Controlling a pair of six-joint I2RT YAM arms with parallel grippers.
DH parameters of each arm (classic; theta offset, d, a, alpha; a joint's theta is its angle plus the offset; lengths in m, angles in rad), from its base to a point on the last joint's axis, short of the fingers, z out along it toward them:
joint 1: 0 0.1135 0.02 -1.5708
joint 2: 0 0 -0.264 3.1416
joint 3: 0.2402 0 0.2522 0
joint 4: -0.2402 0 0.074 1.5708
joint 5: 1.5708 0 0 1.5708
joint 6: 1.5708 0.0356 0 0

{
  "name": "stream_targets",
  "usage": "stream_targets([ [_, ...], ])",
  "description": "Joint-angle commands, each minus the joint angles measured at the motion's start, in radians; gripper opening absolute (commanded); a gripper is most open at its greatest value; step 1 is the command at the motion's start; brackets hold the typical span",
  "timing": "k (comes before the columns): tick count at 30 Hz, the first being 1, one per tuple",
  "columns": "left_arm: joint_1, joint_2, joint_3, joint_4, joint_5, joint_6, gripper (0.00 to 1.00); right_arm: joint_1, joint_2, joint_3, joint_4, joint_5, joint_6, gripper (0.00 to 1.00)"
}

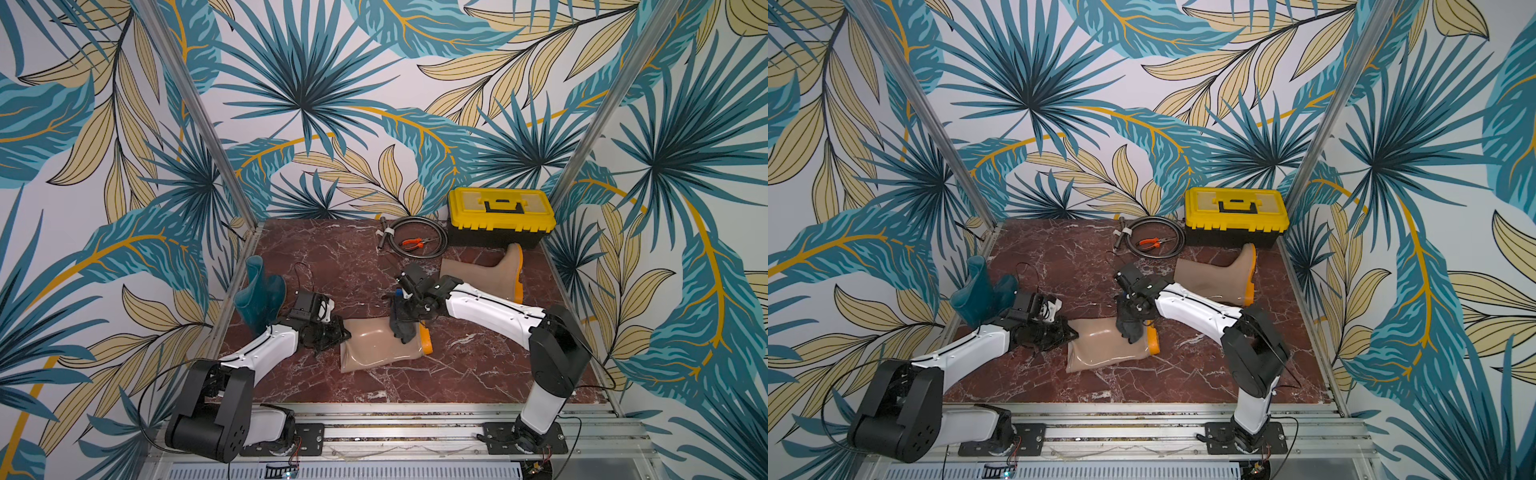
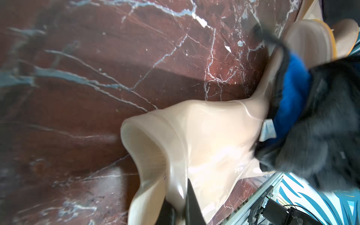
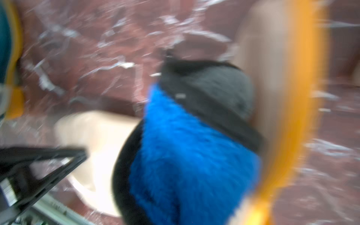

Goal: Wipe the rubber boots with a cloth
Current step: Wipe the dirt off the rubber boot.

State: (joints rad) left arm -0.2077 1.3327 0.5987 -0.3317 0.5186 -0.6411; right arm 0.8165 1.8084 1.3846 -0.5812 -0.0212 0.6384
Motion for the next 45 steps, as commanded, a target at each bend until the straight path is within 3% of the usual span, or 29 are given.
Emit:
stream_targets([
  [1, -0.001, 0.018, 0.037, -0.024, -0.011, -0.001, 0.00, 0.151, 0.075, 0.058, 0.050, -0.019, 0.070, 0.00],
  [4, 0.000, 0.030, 0.047, -0.024, -0.001, -0.002, 0.00, 0.228, 0.146, 0.084, 0.122, -0.056, 0.121, 0.00],
  [8, -0.001, 0.043, 0.052, -0.024, 0.012, -0.003, 0.00, 0.245, 0.189, 0.053, 0.083, -0.057, 0.133, 0.00],
  [15, 0.000, 0.045, 0.069, -0.055, -0.008, 0.029, 0.00, 0.149, -0.009, -0.249, 0.034, 0.057, 0.140, 0.00],
  [22, 0.001, 0.015, 0.078, -0.085, -0.031, 0.060, 0.00, 0.043, -0.181, -0.402, -0.048, 0.167, 0.137, 0.00],
  [24, 0.000, 0.030, 0.084, -0.095, -0.016, 0.063, 0.00, 0.069, -0.184, -0.381, -0.041, 0.159, 0.170, 0.00],
  [27, -0.002, 0.055, 0.098, -0.103, 0.018, 0.075, 0.00, 0.214, -0.137, -0.287, 0.073, 0.161, 0.172, 0.00],
  [30, -0.001, 0.071, 0.124, -0.120, 0.024, 0.072, 0.00, 0.300, -0.014, -0.135, 0.201, 0.060, 0.168, 0.00],
  [34, -0.002, 0.057, 0.142, -0.121, 0.017, 0.050, 0.00, 0.337, 0.099, 0.039, 0.164, 0.024, 0.109, 0.00],
  [39, -0.002, 0.040, 0.141, -0.124, -0.006, 0.068, 0.00, 0.261, 0.059, -0.106, 0.146, 0.059, 0.112, 0.00],
  [45, -0.002, 0.004, 0.125, -0.138, -0.037, 0.102, 0.00, 0.091, -0.204, -0.409, 0.081, 0.128, 0.144, 0.00],
])
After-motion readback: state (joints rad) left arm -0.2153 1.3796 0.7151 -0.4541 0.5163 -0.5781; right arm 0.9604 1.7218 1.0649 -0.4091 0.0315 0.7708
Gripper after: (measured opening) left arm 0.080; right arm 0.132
